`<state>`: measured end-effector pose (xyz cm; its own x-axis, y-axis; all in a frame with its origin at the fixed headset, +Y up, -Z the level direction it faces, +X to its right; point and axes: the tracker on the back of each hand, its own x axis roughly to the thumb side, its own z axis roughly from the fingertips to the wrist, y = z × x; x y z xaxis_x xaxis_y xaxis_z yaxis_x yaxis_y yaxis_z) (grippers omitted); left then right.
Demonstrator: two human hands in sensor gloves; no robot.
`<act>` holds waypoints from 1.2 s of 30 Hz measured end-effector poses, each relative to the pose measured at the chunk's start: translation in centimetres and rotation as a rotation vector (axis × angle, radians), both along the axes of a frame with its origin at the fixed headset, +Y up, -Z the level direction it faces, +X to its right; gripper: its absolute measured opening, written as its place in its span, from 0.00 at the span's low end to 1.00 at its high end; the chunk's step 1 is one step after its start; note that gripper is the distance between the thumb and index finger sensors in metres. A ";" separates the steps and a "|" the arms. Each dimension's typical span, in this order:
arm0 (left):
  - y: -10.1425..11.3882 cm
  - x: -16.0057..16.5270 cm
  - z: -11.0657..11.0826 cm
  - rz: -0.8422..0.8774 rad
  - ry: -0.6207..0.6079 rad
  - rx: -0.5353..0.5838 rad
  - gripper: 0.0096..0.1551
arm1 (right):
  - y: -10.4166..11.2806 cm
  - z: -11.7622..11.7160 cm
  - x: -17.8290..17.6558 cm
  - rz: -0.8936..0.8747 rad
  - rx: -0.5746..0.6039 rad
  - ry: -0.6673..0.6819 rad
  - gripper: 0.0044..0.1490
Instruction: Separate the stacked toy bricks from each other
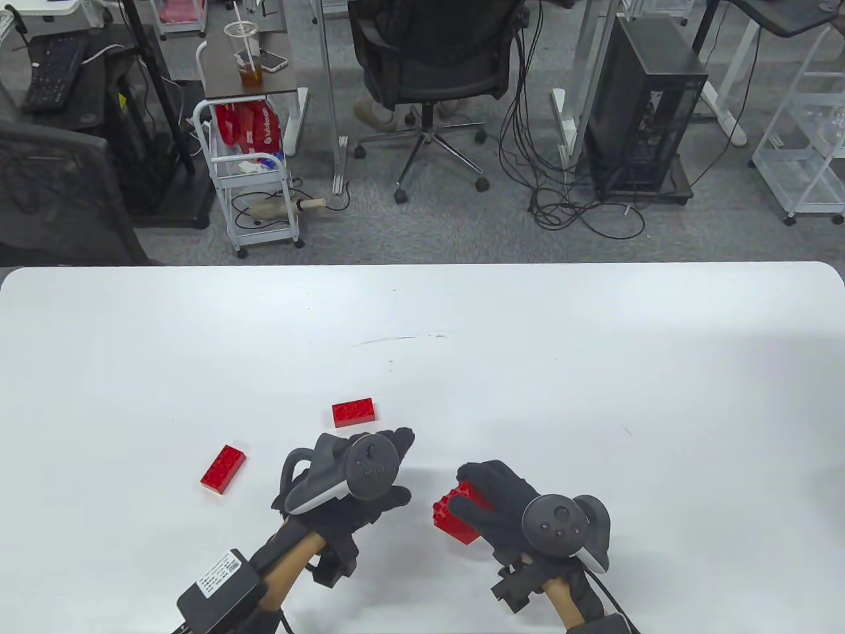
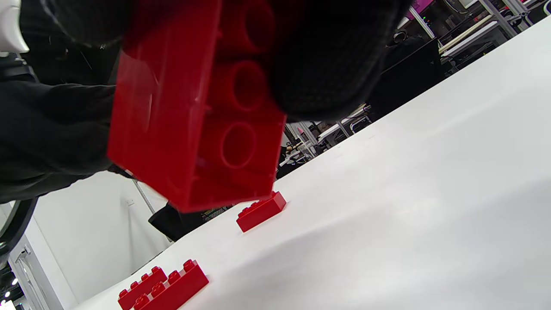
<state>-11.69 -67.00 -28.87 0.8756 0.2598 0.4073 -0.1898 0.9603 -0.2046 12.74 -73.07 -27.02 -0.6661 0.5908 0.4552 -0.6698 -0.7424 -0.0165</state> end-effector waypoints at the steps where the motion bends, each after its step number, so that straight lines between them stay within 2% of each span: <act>1: -0.3 0.1 0.6 0.018 -0.013 0.008 0.53 | 0.0 0.0 -0.1 0.001 0.002 0.002 0.41; 7: -2.2 0.7 2.6 0.112 -0.078 -0.008 0.56 | -0.2 0.4 -0.8 0.033 0.000 0.032 0.41; 13: -4.1 1.2 3.1 0.168 -0.091 -0.037 0.59 | -0.7 0.7 -2.0 0.051 -0.045 0.091 0.41; 18: -5.3 1.3 4.3 0.248 -0.075 0.007 0.54 | -0.9 1.3 -3.3 0.075 -0.056 0.143 0.42; 25: -5.3 1.3 4.9 0.238 -0.023 0.085 0.54 | -0.8 1.7 -3.9 0.081 -0.071 0.153 0.43; 36: -5.6 1.7 5.4 0.218 0.021 0.166 0.56 | -0.4 2.0 -4.2 0.143 -0.017 0.121 0.44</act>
<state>-9.94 -72.62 -23.49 0.8147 0.3746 0.4427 -0.3984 0.9162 -0.0421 8.51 -73.52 -25.03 -0.6846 0.5024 0.5282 -0.5538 -0.8296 0.0714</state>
